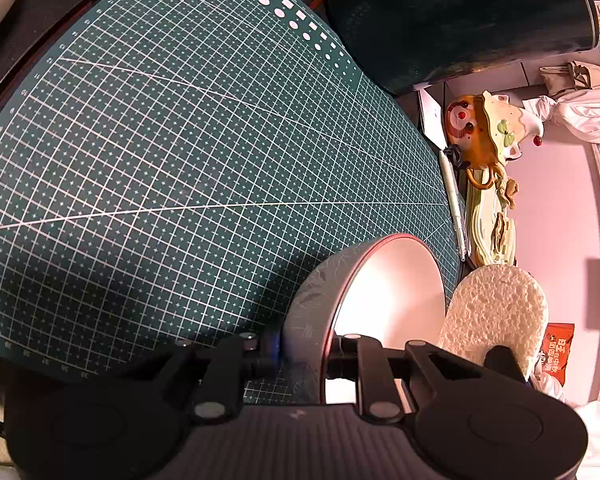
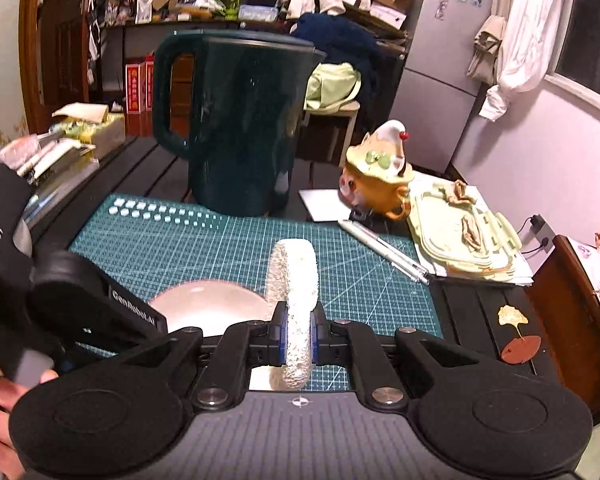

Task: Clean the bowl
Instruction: 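Wipe the white sponge around the bowl's inner wall with the right tool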

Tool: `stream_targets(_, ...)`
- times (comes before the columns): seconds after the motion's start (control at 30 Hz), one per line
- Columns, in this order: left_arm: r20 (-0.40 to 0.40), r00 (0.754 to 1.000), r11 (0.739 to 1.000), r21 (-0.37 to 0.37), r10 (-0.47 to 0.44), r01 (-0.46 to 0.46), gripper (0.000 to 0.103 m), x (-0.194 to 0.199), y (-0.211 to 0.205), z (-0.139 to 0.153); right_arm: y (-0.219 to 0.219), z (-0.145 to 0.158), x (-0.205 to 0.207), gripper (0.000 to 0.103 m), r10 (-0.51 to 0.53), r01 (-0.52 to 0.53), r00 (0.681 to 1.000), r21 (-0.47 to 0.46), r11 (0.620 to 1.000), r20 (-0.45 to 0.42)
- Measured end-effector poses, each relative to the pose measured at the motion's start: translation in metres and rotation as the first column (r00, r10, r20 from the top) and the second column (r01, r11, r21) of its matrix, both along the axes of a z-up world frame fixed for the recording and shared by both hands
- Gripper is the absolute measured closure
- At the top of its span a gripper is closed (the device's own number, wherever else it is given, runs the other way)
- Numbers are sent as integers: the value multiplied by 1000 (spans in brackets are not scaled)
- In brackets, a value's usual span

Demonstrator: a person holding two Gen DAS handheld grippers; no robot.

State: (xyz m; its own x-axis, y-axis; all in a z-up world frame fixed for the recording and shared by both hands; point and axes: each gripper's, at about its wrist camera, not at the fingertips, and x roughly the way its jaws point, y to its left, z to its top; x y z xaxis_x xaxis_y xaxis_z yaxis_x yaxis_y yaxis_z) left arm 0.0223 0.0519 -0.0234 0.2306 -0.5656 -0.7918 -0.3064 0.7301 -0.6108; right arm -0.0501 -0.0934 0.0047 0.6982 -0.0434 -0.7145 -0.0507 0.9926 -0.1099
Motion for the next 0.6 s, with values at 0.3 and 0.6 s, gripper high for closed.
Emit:
stream_targets(0.3,2,1000,1000,1,-2,2,84,0,1,-1,-2,-26,10,93,52,-30,992,178,984,-119)
stream_targets(0.6,1,1000,1000,-2,2,-2,84,0,0,-2,-2,-47,15,93,72,-10,972,266,964,-225)
